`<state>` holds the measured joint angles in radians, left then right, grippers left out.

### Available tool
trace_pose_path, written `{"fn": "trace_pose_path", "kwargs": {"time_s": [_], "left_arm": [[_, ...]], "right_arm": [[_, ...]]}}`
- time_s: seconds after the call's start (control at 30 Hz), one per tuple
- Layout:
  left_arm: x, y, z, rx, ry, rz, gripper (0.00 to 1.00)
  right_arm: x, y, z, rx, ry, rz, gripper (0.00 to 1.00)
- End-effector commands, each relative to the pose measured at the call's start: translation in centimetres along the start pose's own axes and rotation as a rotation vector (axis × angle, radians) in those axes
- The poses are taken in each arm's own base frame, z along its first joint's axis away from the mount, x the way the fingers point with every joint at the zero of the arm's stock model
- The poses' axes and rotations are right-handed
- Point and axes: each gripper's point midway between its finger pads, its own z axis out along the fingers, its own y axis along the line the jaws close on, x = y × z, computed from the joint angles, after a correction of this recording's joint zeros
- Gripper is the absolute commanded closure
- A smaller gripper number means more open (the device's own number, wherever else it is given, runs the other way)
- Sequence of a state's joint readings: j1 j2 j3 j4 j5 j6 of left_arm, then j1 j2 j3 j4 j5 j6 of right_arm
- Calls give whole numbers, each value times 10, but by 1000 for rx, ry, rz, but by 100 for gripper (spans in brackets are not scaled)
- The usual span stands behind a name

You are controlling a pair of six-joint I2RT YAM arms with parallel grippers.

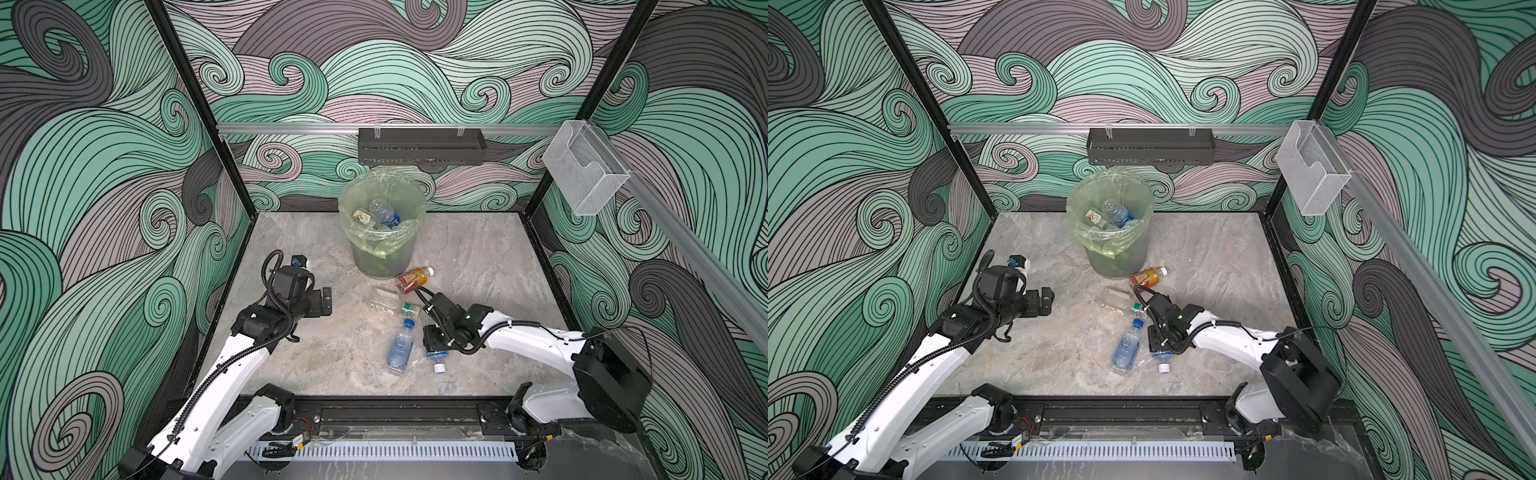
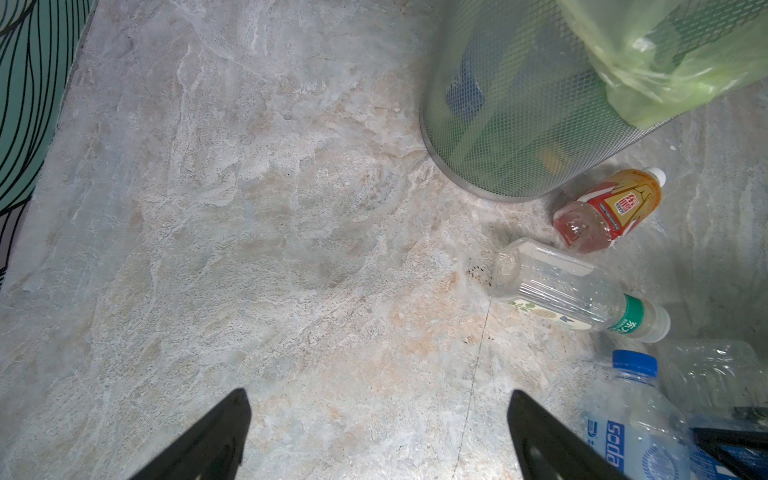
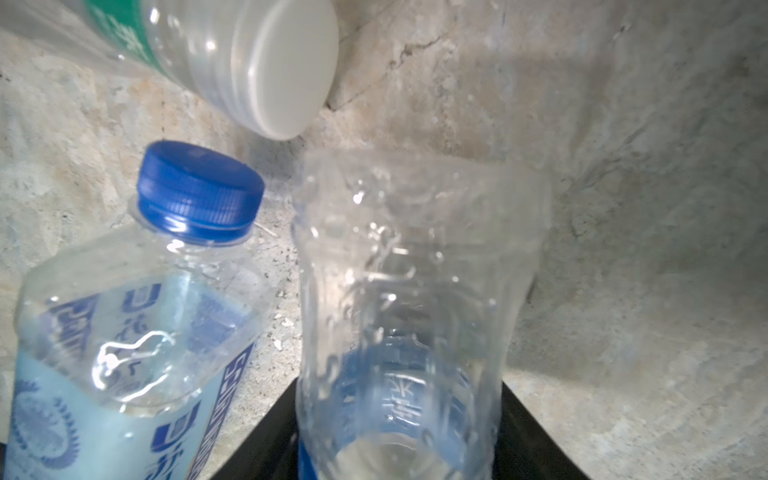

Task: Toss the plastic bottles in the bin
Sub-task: 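Withdraw left gripper while right gripper grasps the crushed clear bottle, then carry the crushed bottle over the bin with right gripper and release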

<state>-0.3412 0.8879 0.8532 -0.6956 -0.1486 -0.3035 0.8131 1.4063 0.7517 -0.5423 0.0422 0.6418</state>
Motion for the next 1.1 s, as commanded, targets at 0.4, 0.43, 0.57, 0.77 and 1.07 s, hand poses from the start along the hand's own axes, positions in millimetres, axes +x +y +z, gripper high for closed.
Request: {"fn": "trace_pose_path", "kwargs": {"time_s": [0.4,0.43,0.57,0.77,1.07], "left_arm": [[-14,-5,2,23,-34,1,1],[-13,-5,3,25,-31,2,1],[-12,-6,6,29,-19,5,1],[-15,-10,5,45,-27,-4,1],[-14,-14,2,84,-44,-36,1]], "right_arm": [[-53,-39,-47,-2,-166,55,51],[-60,-37,-53,-26,-189,48,51],[-98,-19,-97,-161,-337,11,53],[-195,38,-213,-415,-631,-121,54],[-380,110,-286,-544,-901,-174,25]]}}
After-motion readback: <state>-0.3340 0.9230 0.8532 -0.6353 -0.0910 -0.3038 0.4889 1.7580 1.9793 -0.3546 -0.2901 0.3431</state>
